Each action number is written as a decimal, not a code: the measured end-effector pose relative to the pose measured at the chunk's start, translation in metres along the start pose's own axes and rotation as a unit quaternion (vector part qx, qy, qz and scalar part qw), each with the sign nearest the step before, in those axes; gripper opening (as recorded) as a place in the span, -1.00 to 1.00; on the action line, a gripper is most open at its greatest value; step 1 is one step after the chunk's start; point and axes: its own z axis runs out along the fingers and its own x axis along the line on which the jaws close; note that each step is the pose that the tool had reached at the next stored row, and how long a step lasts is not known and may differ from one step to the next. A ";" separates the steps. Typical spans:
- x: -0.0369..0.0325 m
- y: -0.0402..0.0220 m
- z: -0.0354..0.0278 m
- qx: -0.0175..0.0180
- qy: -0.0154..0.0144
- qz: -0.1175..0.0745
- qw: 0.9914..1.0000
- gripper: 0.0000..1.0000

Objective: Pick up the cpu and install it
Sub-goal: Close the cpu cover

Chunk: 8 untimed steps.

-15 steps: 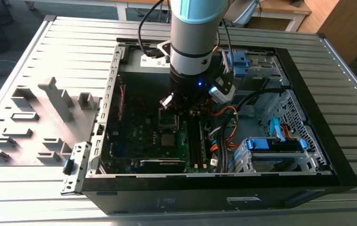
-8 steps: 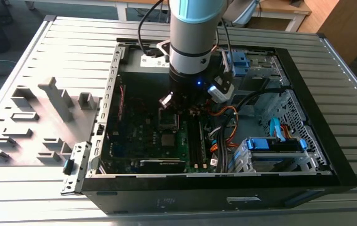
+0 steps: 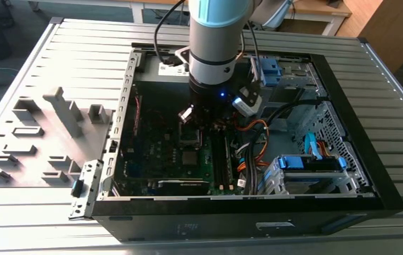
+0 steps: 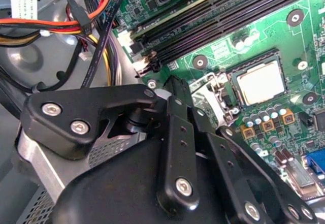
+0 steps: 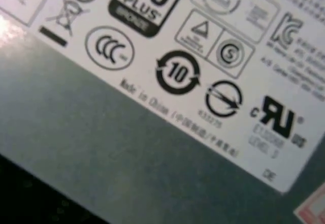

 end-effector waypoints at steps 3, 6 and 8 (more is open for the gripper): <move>0.0013 0.0014 0.0014 0.001 -0.001 0.000 1.000 -0.79; 0.0015 0.0017 0.0021 0.001 -0.001 0.000 1.000 -0.79; 0.0015 0.0018 0.0023 0.001 -0.001 0.000 1.000 -0.79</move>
